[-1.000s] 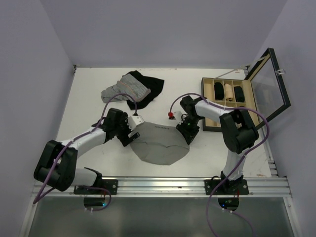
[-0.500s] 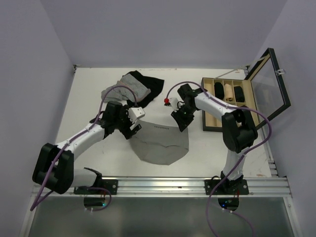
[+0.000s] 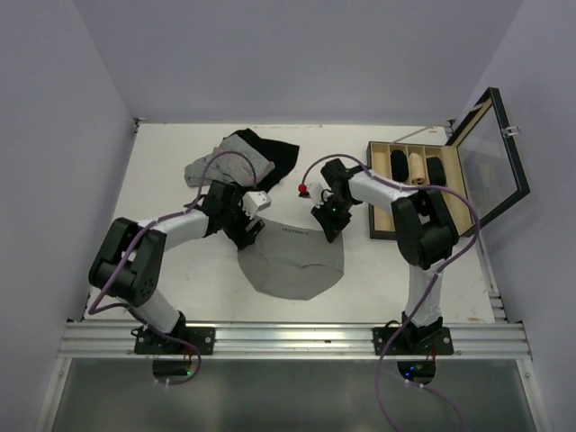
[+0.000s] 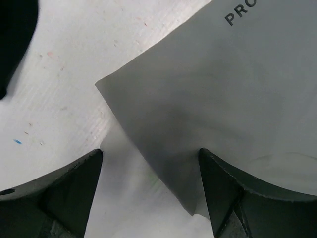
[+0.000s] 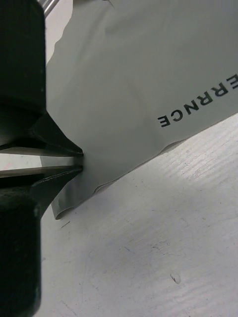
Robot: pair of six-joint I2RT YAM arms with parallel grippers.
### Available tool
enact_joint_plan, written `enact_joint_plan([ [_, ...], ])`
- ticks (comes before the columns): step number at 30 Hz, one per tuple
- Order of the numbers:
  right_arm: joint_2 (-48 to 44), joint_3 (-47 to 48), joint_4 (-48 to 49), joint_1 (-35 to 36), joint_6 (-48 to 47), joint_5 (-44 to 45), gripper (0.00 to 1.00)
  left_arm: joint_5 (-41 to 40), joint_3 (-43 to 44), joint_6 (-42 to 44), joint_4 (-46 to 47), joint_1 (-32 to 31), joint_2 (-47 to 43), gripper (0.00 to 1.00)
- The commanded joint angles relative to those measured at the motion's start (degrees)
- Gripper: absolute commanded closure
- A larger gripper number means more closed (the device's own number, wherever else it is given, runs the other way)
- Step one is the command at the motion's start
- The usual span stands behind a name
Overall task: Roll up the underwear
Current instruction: Fold the underwear
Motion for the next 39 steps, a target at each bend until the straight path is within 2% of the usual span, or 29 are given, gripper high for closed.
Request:
enact_joint_plan([
  [1, -1.3, -4.9, 3.7, -0.1, 0.8, -1.2, 0.83, -1.9, 4.3, -0.9, 4.5, 0.4, 3.7, 0.18],
  [7, -7.9, -12.3, 7.8, 3.2, 6.6, -8.3, 0.84, 1.3, 14.3, 2.0, 4.1, 0.4, 12.2, 0.18],
  [11, -12.3, -12.7, 6.0, 6.5, 6.1, -14.1, 0.77, 6.2, 20.1, 4.0, 3.0, 0.4, 13.7, 0.06],
  [12, -13.3, -11.3, 5.3, 6.3, 6.2, -15.6, 0.75, 6.9, 21.1, 4.3, 2.5, 0.4, 12.8, 0.00],
  [15, -16.6, -8.3, 2.5, 4.6, 4.8, -15.5, 0.75, 6.1, 22.7, 4.5, 2.0, 0.5, 7.5, 0.00],
  [18, -17.4, -6.7, 1.6, 2.4, 2.2, -13.6, 0.74, 4.1, 19.1, 5.2, 1.2, 0.8, -0.2, 0.00],
  [23, -13.8, -7.8, 0.8, 2.2, -1.6, -14.4, 0.77, 8.7, 12.1, 6.4, -7.2, 0.6, -8.8, 0.00],
  [30, -8.8, -11.7, 1.9, 2.3, -3.9, -14.4, 0.88, 11.3, -0.1, 8.9, -11.6, 0.3, -12.1, 0.14],
  [36, -6.8, -14.5, 1.5, 3.6, -3.8, -15.5, 0.96, 14.6, -2.2, 9.0, -11.8, -0.2, -8.5, 0.29],
  [39, -6.2, -15.9, 0.7, 5.1, -3.8, -16.4, 0.99, 12.5, -1.7, 7.6, -10.2, -0.2, -5.6, 0.30],
])
